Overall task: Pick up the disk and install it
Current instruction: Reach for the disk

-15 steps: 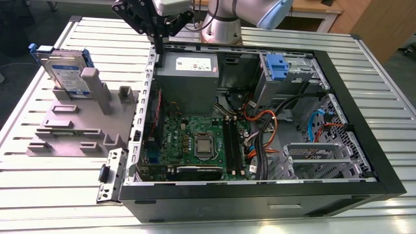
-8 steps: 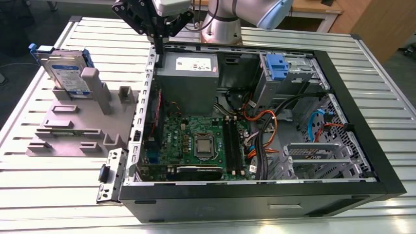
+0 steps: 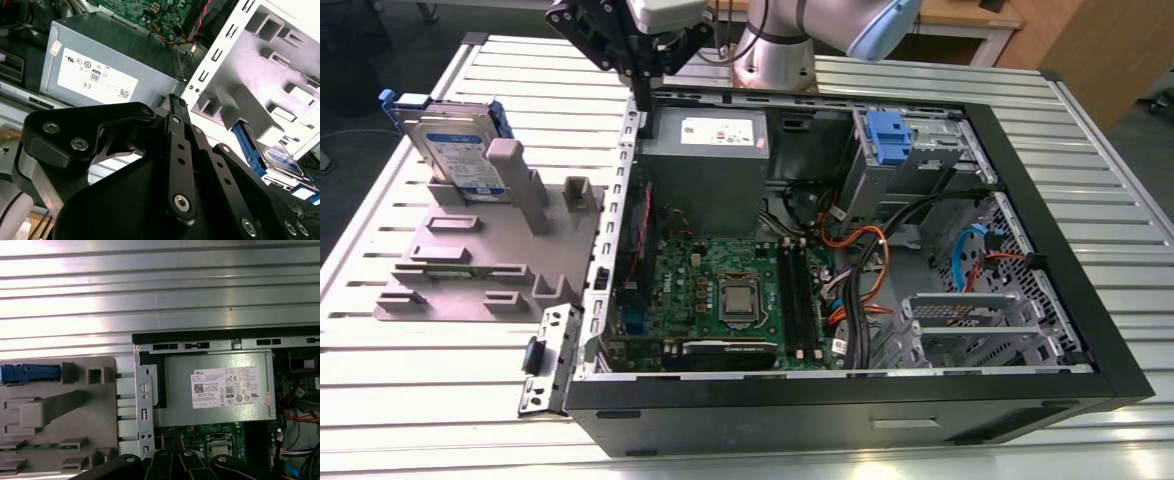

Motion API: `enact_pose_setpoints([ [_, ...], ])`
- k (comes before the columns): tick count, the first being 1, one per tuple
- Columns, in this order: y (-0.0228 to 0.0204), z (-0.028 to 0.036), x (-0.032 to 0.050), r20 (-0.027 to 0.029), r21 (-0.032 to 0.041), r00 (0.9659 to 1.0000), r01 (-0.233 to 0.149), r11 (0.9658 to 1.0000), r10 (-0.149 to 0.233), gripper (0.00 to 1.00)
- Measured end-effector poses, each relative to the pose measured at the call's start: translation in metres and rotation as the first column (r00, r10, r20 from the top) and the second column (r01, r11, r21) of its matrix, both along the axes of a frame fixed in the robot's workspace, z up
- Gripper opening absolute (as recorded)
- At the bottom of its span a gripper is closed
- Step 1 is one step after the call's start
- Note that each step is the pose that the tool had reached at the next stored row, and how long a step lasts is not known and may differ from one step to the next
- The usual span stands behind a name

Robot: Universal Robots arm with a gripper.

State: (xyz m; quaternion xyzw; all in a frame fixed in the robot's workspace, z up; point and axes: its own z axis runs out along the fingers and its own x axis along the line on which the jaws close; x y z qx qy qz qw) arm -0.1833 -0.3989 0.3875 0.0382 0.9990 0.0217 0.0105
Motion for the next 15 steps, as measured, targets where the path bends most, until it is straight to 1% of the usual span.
enact_pose_setpoints([
  [4, 0.0000, -0.0001, -0.0025, -0.0001, 0.0000, 1.0000, 0.000, 1.0000, 0.000, 0.11],
  [7, 0.0000, -0.0002, -0.0033, -0.0011, -0.0001, 1.0000, 0.000, 1.0000, 0.000, 0.11],
  [15, 0.0000, -0.0003, -0.0058, -0.0010, 0.0000, 1.0000, 0.000, 1.0000, 0.000, 0.11],
])
